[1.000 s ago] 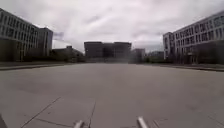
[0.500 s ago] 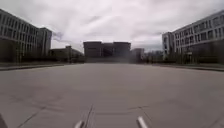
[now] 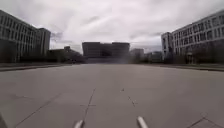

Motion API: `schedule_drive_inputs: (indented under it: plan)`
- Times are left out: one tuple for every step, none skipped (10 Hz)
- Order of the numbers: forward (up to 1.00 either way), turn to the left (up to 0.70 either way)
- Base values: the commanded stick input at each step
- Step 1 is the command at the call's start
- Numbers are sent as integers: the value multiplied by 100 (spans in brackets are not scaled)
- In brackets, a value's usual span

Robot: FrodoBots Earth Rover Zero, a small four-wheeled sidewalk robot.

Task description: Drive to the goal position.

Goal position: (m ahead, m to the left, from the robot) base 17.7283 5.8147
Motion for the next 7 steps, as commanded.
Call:
schedule_drive_inputs:
  plan:
    - [100, 0]
    - [100, 0]
    - [100, 0]
    - [100, 0]
    - [100, 0]
    - [100, 0]
    - [100, 0]
